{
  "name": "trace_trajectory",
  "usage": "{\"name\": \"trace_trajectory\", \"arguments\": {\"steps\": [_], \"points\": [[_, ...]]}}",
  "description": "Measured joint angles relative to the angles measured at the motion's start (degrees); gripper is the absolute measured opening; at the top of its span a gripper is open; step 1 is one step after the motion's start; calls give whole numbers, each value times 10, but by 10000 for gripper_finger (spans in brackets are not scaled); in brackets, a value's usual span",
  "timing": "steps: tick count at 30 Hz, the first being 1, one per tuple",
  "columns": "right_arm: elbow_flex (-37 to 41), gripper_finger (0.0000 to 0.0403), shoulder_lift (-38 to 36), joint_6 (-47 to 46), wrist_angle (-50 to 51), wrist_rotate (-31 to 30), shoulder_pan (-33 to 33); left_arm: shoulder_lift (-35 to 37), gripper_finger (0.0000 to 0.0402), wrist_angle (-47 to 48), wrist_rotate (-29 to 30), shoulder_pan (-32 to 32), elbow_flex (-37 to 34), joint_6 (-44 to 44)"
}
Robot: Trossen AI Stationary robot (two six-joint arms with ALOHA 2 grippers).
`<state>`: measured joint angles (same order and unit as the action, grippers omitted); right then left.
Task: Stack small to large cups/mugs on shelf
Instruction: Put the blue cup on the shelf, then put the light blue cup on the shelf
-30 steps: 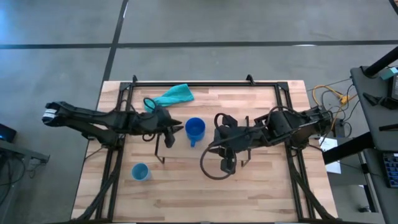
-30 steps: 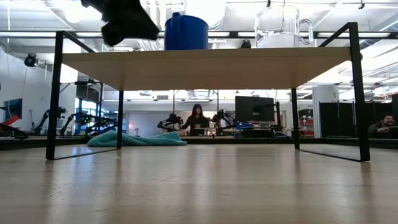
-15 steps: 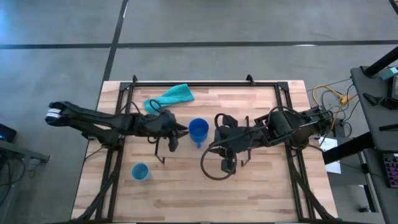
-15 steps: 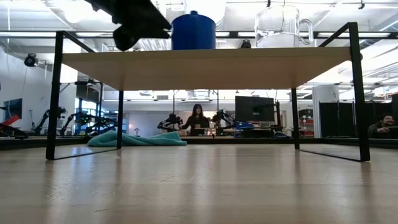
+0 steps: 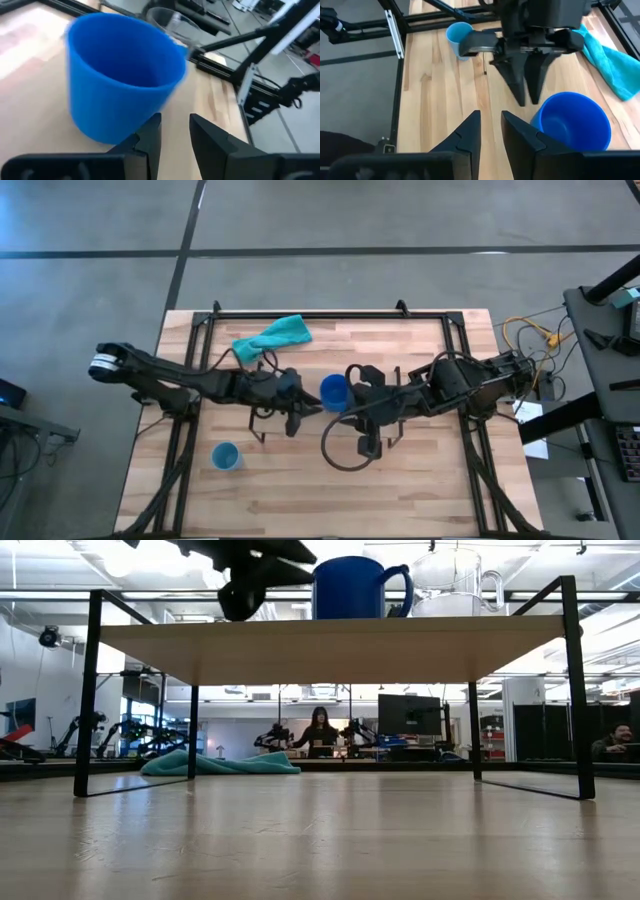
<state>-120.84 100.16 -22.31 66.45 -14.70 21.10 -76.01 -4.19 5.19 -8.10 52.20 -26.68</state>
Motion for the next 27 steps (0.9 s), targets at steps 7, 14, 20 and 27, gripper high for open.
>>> {"name": "trace_trajectory", "arguments": {"steps": [7,14,20,27], "points": [[0,77,0,0,11,0,0,34,86,10,1,-7,3,6],[2,70,0,-3,11,0,0,123,86,103,8,-7,8,21],[14,73,2,-2,4,21,-3,219,86,243,7,-7,24,16],[43,73,2,9,-59,39,-11,316,86,321,-7,-11,34,32]]}}
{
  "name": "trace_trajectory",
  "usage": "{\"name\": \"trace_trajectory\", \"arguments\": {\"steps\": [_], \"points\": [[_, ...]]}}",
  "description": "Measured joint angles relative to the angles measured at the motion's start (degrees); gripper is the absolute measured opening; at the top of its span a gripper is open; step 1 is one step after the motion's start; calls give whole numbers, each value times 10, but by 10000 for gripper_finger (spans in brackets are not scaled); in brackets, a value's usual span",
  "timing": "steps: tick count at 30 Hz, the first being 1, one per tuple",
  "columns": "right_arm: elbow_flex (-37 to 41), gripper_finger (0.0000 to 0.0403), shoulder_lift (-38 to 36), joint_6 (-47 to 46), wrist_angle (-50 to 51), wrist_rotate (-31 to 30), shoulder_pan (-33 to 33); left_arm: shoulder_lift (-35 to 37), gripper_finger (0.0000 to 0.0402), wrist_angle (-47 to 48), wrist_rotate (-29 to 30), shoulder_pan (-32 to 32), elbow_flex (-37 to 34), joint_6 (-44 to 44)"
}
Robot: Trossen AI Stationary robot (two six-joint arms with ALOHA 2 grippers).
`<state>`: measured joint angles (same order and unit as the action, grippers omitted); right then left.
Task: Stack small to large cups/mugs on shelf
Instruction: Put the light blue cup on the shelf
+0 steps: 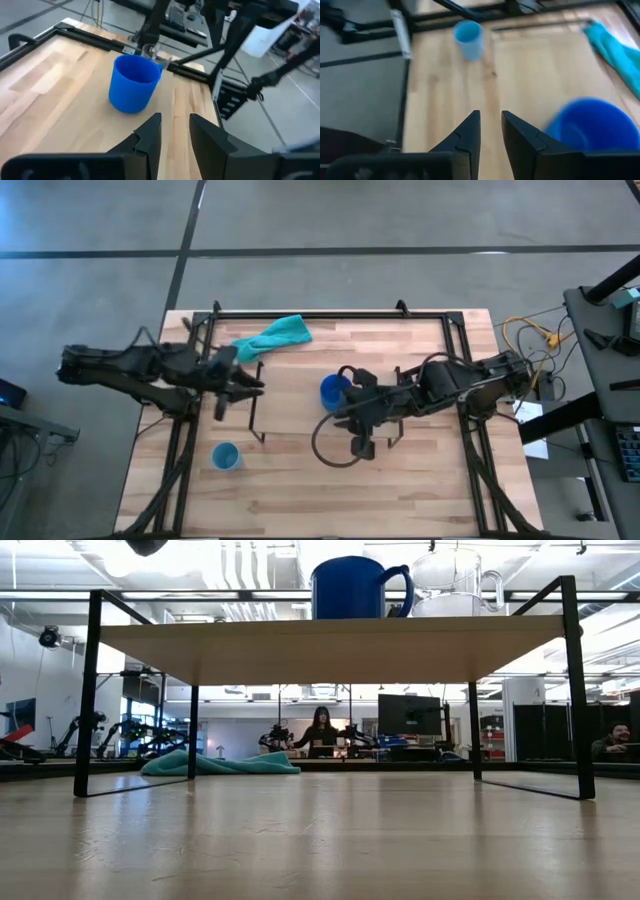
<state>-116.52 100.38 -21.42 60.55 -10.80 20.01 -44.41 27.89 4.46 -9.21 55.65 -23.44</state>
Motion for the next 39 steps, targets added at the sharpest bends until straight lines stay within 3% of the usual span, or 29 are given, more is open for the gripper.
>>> {"name": "trace_trajectory", "arguments": {"steps": [4,8,15,21,30,33,36,39], "points": [[27,74,0,39,-88,45,1,26,86,73,-6,-12,3,17],[36,77,0,50,-101,49,-10,32,86,144,-15,-19,1,15],[36,69,0,50,-100,48,-18,36,86,151,-17,-19,-7,-16],[36,70,0,50,-97,48,-18,36,86,161,-87,-19,-3,25],[36,70,0,50,-80,48,-18,39,86,182,-205,-19,-6,-47],[36,72,0,50,-77,48,-18,32,86,232,-262,-20,-6,-64],[36,72,-1,50,-70,48,-18,20,86,331,-265,-21,-6,-135],[37,69,-1,50,-68,48,-18,6,86,437,-259,-22,-7,-139]]}}
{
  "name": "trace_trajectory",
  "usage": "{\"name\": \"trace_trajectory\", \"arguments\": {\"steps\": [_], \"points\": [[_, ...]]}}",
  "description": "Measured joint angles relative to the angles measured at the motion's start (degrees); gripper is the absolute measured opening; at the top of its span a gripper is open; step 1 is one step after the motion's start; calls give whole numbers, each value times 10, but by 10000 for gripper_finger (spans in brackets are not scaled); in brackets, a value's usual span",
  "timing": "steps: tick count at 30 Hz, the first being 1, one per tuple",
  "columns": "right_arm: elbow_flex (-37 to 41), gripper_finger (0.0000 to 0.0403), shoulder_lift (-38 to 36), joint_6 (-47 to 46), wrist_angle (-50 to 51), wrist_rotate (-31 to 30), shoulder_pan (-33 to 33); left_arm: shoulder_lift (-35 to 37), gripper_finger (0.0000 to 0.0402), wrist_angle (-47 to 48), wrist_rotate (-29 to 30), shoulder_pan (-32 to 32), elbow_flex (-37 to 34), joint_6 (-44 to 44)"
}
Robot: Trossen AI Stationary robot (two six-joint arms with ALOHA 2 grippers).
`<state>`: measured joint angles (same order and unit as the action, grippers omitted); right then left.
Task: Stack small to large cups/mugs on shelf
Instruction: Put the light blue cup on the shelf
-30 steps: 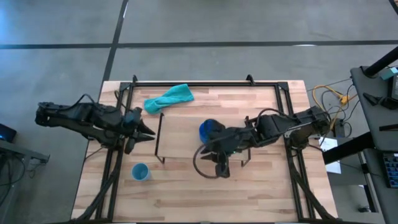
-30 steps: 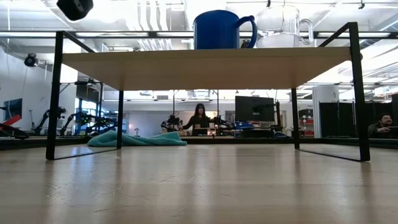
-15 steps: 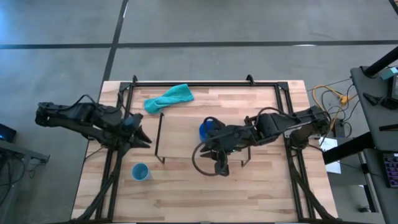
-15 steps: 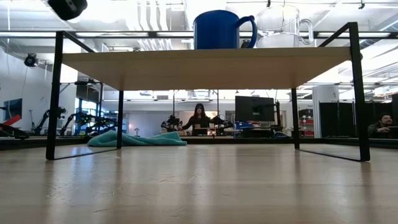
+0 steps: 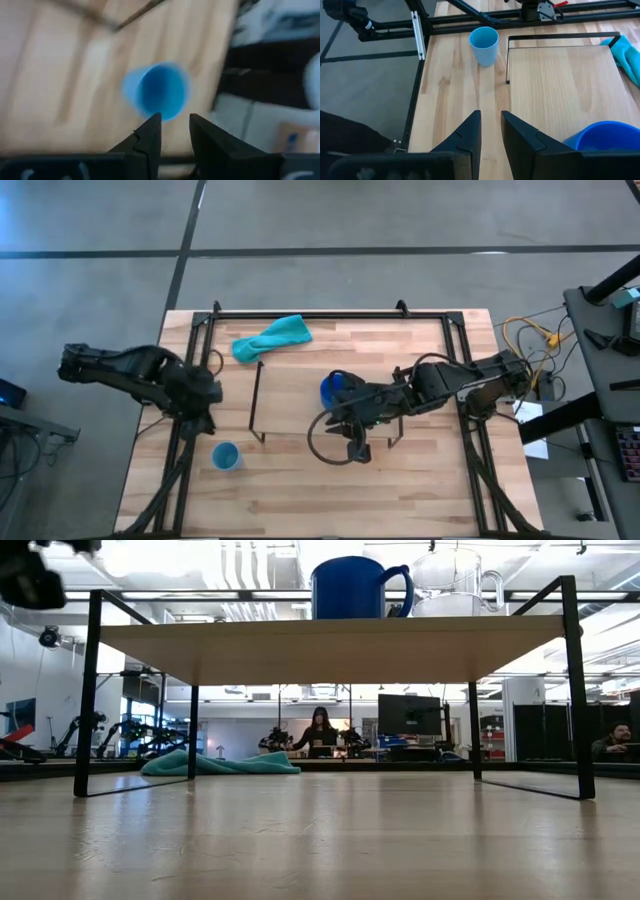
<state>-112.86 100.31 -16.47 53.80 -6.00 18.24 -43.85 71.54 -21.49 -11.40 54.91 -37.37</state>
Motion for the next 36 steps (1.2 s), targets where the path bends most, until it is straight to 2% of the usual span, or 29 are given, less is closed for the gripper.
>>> {"name": "trace_trajectory", "arguments": {"steps": [4,15,25,36], "points": [[0,69,0,0,0,0,0,-25,86,57,23,0,0,39],[0,67,0,0,8,0,0,-111,86,35,15,-25,-1,117],[1,63,0,0,18,0,0,-157,86,-10,55,-43,-22,111],[1,63,0,0,20,0,0,-178,86,-71,55,-77,-57,78]]}}
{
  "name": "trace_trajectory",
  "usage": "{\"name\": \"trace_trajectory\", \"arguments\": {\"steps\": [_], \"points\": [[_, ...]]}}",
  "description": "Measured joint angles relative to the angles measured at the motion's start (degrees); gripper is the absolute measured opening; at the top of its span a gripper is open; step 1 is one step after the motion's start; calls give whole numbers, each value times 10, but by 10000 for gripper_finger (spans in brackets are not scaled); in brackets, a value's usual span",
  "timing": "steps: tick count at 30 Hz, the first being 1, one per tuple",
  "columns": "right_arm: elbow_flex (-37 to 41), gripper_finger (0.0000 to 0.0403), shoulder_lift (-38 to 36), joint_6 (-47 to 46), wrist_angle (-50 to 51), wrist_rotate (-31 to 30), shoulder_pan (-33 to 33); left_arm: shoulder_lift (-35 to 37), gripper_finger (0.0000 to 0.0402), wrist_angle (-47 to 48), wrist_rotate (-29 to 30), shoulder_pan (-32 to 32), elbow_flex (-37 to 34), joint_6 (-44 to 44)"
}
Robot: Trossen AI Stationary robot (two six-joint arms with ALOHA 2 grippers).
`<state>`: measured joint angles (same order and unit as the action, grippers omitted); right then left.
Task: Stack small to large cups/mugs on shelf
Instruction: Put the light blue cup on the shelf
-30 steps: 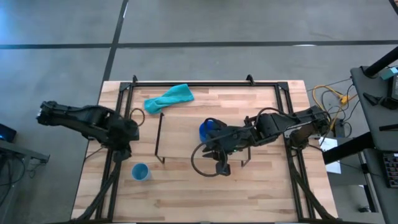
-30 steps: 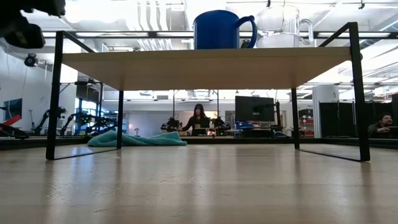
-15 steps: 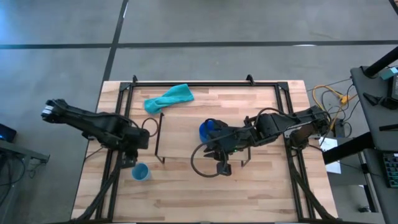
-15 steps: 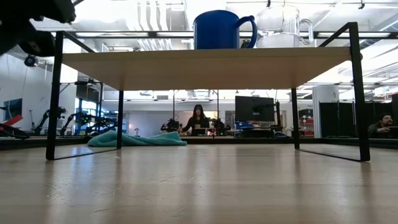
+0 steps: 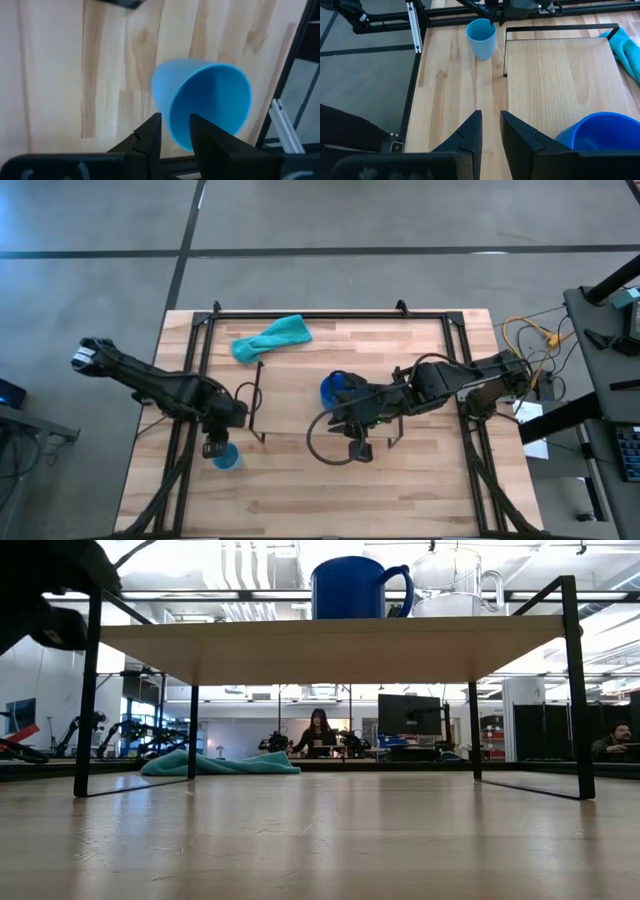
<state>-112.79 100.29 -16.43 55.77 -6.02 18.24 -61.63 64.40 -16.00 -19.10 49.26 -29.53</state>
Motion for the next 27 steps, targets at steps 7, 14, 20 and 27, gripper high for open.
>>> {"name": "trace_trajectory", "arguments": {"steps": [7,14,20,27], "points": [[0,64,0,0,2,0,0,-10,86,-6,10,-15,-5,-1],[0,65,0,0,5,0,0,-9,86,-16,25,-15,-26,-13],[0,64,0,0,7,0,0,-9,86,-32,21,-15,-44,-18],[0,64,0,0,8,0,0,-9,75,-44,27,-16,-44,-12]]}}
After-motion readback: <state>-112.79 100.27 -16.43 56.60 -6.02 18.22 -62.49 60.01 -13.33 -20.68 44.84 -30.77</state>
